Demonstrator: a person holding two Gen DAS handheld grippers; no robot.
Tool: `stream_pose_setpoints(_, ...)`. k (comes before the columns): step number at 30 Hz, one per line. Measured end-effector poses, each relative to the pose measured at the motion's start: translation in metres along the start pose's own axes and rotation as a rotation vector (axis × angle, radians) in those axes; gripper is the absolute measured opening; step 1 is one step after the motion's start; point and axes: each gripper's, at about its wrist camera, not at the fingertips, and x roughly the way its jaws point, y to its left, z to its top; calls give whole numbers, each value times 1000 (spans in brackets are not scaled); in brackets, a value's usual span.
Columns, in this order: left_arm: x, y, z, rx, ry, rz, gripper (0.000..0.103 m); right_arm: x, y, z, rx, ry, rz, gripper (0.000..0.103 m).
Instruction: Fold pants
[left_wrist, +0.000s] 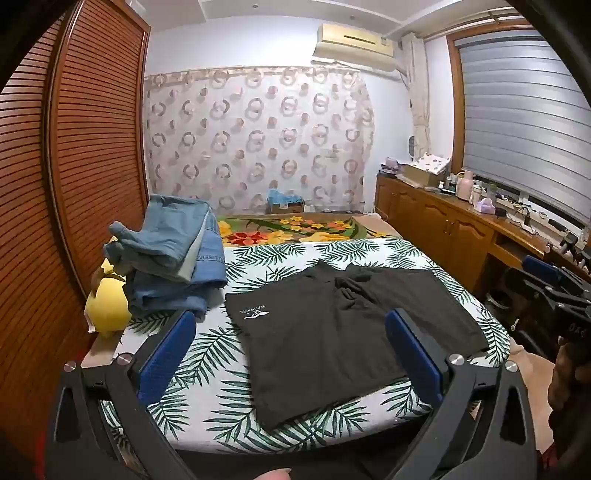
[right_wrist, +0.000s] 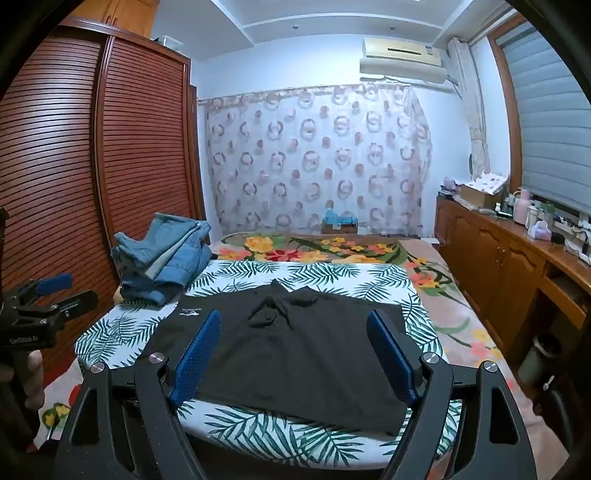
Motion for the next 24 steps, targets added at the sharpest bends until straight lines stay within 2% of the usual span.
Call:
stream_pose_setpoints(10,0,0,0,-8,5,-3,103,-3,-1,-4,-8,-21,1,83)
stream_pose_setpoints(24,1,0,0,-10,1,-5,103,-2,2,-2,-21,-7,1,83)
